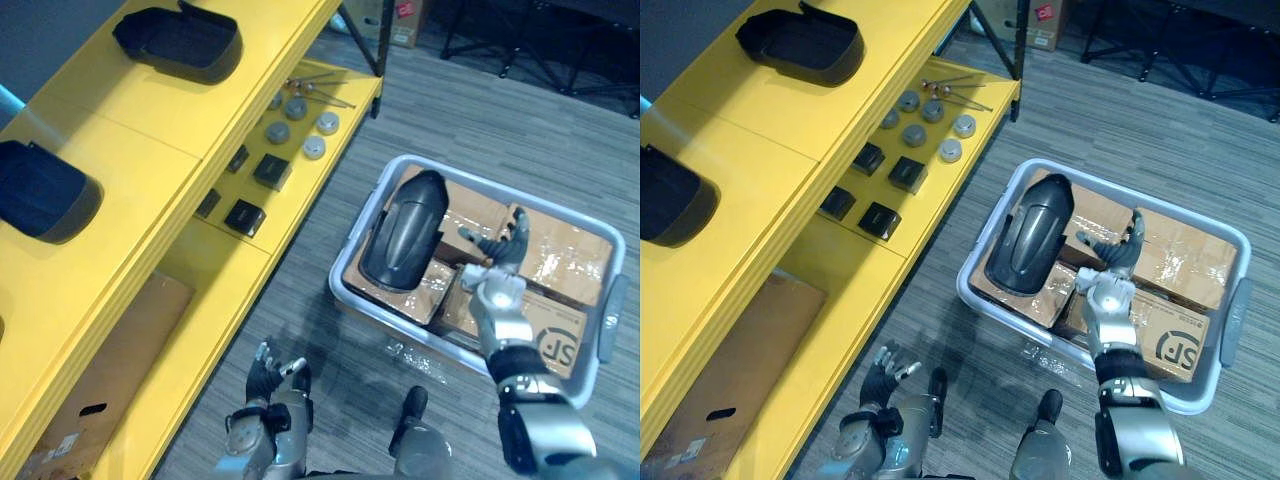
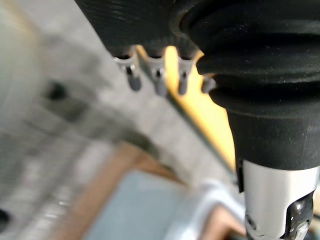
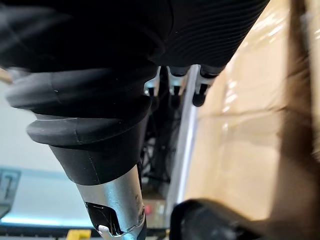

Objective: Walk over and take plastic housings, then place them on the shelf

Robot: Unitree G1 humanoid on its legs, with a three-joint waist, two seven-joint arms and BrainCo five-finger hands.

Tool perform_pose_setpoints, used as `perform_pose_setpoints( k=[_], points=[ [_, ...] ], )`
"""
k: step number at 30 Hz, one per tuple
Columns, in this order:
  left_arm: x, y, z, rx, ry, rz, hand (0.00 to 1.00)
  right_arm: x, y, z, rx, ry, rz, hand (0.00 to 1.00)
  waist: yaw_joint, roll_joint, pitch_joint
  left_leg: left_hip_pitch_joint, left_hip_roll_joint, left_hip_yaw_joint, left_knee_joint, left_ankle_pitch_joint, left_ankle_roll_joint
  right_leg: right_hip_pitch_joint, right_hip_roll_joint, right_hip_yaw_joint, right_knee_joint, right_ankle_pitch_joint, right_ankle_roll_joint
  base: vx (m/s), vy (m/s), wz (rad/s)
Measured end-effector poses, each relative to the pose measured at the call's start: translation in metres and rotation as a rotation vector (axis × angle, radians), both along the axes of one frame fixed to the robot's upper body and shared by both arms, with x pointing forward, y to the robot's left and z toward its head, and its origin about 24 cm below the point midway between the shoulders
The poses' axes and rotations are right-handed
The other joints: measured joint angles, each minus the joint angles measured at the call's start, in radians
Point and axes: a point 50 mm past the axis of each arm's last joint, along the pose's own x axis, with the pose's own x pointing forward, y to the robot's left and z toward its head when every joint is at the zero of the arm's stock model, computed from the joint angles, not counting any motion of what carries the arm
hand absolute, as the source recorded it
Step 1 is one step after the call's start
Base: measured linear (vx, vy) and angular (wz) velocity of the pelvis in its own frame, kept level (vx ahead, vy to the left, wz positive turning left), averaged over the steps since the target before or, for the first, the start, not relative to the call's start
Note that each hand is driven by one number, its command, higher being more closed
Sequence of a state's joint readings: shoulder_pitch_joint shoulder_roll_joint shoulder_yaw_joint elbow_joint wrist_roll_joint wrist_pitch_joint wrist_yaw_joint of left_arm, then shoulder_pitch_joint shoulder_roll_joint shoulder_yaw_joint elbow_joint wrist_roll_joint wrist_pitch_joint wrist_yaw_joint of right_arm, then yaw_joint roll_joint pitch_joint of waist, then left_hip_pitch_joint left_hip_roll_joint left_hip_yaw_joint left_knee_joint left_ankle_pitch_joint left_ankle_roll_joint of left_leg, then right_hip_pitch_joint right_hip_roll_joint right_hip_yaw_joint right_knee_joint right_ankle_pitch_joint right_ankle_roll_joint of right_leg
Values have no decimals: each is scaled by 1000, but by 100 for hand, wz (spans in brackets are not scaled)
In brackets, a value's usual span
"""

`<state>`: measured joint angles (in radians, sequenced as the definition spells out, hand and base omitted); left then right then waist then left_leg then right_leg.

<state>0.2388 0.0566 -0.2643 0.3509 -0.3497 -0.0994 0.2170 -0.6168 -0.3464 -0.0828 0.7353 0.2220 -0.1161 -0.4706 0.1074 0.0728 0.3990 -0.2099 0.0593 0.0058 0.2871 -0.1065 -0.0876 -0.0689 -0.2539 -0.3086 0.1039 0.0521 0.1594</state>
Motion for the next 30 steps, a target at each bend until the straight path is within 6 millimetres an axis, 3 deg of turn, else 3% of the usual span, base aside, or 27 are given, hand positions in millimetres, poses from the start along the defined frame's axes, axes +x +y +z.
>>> perform_pose_setpoints(
  k=[4, 9, 16, 17, 21, 26, 30],
  points=[
    [1, 9, -6, 25, -17, 42, 0, 7, -5, 4, -8, 33, -26, 0, 17, 15, 17, -6, -10, -14, 4, 3, 5, 0, -11, -15, 14, -1, 1, -30, 20, 11],
    [-6, 38, -23, 69, 38, 121, 0, 12, -21, 6, -20, 141, -73, 0, 43, 41, 61, -43, -7, -50, 57, -3, 6, -20, -21, -41, 84, -36, 0, -65, -3, 16],
    [-2, 41, -23, 29, 7, 135, 0, 11, -29, -11, -11, 310, -26, 0, 71, 58, 82, -79, -14, -73, 95, -2, 6, -61, -39, -48, 162, -68, 2, -68, 0, 9],
    [-3, 41, -23, 22, 6, 137, 0, 12, -34, -7, -15, 318, -20, 100, 72, 60, 81, -89, -17, -76, 106, -3, 6, -71, -44, -49, 179, -75, 2, -57, 8, 9],
    [-2, 42, -25, -8, 17, 159, 0, 11, -44, -2, -43, 340, -25, 100, 83, 64, 83, -109, -19, -80, 107, -2, 6, -94, -50, -51, 199, -82, 1, -75, 11, 4],
    [0, 42, -30, -3, 43, 131, 0, 2, -81, 16, -195, 421, -111, 100, 101, 98, 89, -152, -37, -109, 105, 18, 2, -131, -77, -83, 231, -102, -2, -66, 20, 18],
    [-23, 40, -50, 33, 195, 79, 0, -2, -94, 23, -244, 505, -164, 100, 111, 120, 92, -162, -35, -111, 100, 24, 1, -143, -78, -92, 235, -103, -2, -20, 5, 4]
  ],
)
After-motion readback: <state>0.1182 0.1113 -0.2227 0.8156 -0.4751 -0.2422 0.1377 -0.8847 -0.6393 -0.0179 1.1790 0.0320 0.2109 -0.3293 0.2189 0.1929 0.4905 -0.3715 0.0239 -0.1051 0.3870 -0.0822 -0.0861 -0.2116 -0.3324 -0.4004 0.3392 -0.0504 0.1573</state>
